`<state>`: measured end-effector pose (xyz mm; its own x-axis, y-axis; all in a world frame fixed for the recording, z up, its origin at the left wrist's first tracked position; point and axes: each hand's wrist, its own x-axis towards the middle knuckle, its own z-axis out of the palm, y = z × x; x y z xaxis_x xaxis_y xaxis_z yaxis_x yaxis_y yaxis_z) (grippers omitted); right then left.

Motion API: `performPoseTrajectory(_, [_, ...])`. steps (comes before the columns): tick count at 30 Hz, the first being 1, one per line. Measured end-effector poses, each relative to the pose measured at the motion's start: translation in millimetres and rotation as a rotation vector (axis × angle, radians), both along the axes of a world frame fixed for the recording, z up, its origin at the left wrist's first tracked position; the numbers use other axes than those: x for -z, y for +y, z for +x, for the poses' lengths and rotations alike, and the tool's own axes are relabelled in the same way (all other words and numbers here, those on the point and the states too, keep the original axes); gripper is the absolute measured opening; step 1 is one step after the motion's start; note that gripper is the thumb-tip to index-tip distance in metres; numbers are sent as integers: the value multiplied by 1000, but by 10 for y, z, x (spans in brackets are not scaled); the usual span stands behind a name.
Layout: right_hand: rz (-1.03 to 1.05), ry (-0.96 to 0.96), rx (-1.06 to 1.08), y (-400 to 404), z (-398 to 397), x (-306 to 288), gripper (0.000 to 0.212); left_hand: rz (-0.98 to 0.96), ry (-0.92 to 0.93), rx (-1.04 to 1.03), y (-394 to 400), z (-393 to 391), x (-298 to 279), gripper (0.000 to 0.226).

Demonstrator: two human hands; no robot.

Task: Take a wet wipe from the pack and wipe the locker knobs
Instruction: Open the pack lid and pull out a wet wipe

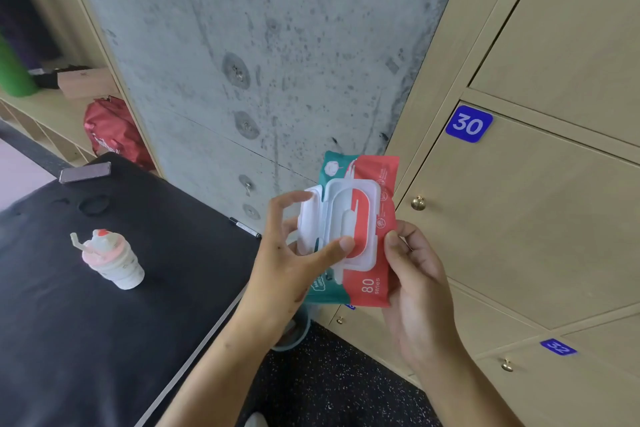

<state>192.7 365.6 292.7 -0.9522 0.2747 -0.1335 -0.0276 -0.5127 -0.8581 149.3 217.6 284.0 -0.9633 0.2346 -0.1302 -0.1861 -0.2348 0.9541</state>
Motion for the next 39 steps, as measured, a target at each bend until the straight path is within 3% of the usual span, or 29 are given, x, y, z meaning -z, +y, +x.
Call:
performPoseTrajectory(2, [146,29,42,-13,-6,-19,16,29,-16,-33,-28,-7,-8,74])
performPoseTrajectory(5, [697,230,206,-8,-11,-92,33,8,20,-126,-54,-21,-22,70])
performPoseTrajectory(8, [1288,378,252,4,-59,-195,13,-106,132,-174,-45,10,-74,71])
performPoseTrajectory(10, [1434,360,232,5,-119,-249,3,-140,192,-200,-47,32,-93,66])
performPoseTrajectory(18, [1347,343,195,-44,-203,-354,8,7,241,-209,-66,50,-151,56])
performPoseTrajectory(23, [1350,303,107,-80,-257,-387,6,3,239,-242,-71,19,-99,55])
performPoseTrajectory(34, [1582,364,1,-100,-291,-353,16,-22,287,-208,-87,-19,-110,53])
performPoseTrajectory(39, [1566,409,17,-87,-270,-328,19,-51,277,-201,-110,-45,-160,61])
